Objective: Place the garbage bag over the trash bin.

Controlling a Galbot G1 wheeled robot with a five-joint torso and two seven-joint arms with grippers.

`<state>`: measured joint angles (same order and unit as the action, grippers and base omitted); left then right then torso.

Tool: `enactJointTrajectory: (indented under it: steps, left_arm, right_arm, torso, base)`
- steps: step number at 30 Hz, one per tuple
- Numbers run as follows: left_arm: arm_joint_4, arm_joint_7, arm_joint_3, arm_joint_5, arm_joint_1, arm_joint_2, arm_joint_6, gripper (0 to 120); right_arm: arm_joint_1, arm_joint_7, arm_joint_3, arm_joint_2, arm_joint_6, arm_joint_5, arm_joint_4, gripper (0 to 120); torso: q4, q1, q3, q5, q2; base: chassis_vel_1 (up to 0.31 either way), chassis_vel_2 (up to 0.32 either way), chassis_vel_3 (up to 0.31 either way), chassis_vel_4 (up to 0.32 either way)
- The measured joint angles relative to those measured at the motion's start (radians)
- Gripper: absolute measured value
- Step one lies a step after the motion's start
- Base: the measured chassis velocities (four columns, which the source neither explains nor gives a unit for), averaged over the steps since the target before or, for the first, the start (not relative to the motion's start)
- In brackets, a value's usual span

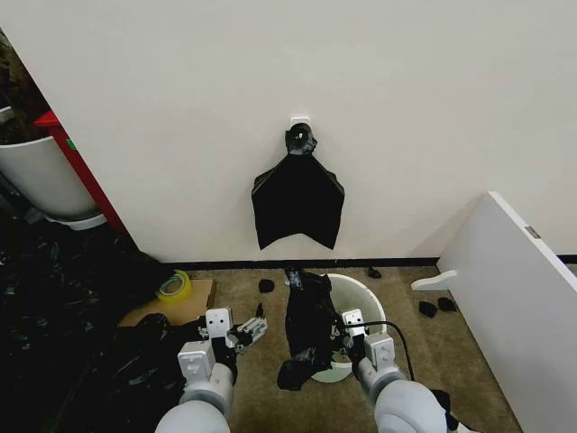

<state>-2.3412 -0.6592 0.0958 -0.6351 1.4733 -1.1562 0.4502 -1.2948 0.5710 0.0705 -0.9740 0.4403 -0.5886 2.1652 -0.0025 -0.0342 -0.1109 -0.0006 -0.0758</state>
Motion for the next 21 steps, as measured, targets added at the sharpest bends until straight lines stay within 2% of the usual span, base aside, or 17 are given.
enactJointTrajectory:
  steps: [8,13,21]
  left_arm:
    - [0.047,0.015,-0.003,-0.048,-0.054,0.010,0.046,100]
    - [0.063,0.036,-0.014,-0.061,-0.088,0.008,0.077,100]
    - [0.120,0.069,-0.041,-0.215,-0.177,-0.008,0.164,100]
  right_arm:
    - [-0.015,0.019,-0.026,0.008,-0.020,-0.011,-0.023,0]
    - [-0.044,0.030,-0.045,0.017,-0.052,0.055,-0.043,0]
    - [-0.097,0.027,-0.052,0.017,-0.089,0.148,-0.047,0]
  torso:
    - [0.0000,0.000,0.000,0.0000,0.000]
    - [0.0001,0.000,0.000,0.0001,0.000]
    - [0.0000,0.000,0.000,0.0001,0.000]
  base:
    - [0.000,0.000,0.000,0.000]
    - [0.000,0.000,0.000,0.000]
    - [0.000,0.000,0.000,0.000]
